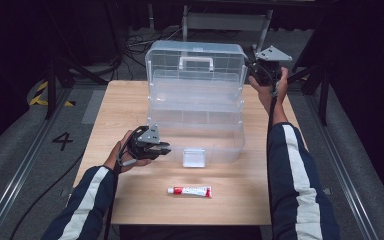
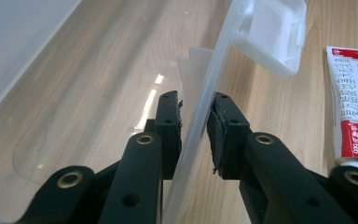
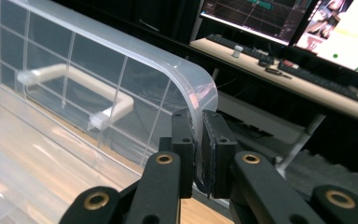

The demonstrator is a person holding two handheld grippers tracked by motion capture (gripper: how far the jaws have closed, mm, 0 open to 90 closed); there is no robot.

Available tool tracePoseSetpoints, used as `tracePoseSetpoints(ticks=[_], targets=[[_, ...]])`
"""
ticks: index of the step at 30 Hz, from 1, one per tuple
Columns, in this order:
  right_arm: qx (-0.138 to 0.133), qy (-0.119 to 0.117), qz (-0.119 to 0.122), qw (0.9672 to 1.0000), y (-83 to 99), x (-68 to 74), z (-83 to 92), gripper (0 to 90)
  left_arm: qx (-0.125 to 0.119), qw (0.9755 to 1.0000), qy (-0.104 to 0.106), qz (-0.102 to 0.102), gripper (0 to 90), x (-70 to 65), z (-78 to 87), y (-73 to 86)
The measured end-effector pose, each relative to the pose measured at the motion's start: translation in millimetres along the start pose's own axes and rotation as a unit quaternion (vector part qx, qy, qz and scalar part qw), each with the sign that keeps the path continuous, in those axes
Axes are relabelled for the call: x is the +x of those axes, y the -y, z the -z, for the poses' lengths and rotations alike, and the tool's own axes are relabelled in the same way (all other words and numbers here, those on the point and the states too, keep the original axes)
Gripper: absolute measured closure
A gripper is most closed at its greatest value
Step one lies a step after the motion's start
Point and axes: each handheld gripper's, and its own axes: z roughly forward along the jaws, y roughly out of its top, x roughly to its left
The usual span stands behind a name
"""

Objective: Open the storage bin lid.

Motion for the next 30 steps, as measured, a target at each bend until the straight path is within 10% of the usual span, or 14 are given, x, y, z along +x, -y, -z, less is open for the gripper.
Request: tracePoseSetpoints(ticks=[30], targets=[[0.035, 0.012, -0.011, 0.9992, 3.5, -12.9, -54.1, 84.3, -0.007, 0.9999, 0.007, -0.004, 76.1, 1.7, -1.1, 1.2]])
